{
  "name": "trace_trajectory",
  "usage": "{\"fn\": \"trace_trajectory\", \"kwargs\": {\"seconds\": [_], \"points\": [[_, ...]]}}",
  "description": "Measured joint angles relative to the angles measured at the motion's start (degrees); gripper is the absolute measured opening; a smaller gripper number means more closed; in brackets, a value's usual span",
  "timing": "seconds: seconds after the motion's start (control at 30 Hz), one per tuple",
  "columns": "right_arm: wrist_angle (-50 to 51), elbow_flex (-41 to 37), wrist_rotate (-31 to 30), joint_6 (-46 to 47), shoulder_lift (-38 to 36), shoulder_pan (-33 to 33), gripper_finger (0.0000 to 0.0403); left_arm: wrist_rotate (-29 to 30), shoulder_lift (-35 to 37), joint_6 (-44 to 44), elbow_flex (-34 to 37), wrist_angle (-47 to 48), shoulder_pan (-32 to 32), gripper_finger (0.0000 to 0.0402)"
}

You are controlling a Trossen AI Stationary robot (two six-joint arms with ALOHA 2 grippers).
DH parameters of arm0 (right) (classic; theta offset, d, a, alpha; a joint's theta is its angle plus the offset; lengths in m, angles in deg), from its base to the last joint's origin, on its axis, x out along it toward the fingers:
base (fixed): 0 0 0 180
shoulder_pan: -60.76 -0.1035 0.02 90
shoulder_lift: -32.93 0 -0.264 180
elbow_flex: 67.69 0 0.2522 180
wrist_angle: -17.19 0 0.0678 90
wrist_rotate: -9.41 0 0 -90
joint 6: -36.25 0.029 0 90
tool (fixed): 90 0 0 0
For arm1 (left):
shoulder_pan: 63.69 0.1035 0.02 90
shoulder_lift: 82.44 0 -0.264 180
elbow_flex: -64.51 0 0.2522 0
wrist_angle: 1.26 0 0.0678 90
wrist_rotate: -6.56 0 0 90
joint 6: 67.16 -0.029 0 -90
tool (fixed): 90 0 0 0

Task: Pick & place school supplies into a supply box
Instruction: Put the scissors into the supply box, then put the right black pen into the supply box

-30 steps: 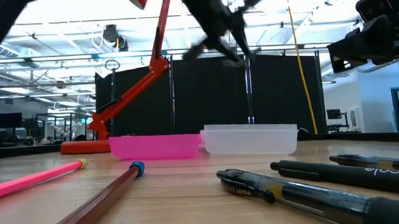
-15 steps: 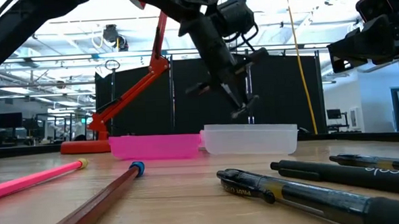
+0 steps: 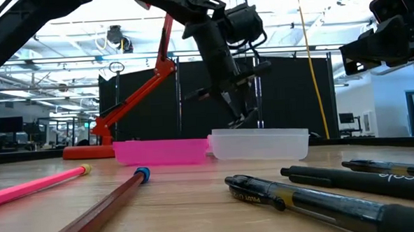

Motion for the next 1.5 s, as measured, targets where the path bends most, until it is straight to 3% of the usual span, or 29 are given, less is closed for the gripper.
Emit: {"fn": "trace_trajectory", "kwargs": {"seconds": [0.43,1.13,1.37,1.5], "points": [[-0.02,0.00,0.00,-0.68,-0.02,-0.02,0.0000,-0.52,0.04,2.09,4.87,-1.09,-0.59,0.0057],[0.00,0.00,0.00,-1.25,0.00,-0.02,0.0000,-0.44,0.06,1.44,5.09,-1.40,-0.59,0.0057],[0.00,0.00,0.00,-1.55,-0.02,0.00,0.0000,-2.90,0.05,1.46,5.09,-1.07,-0.60,0.0128],[0.00,0.00,0.02,-1.53,-0.01,-0.02,0.0000,-3.02,0.06,1.63,5.09,-0.91,-0.59,0.0142]]}}
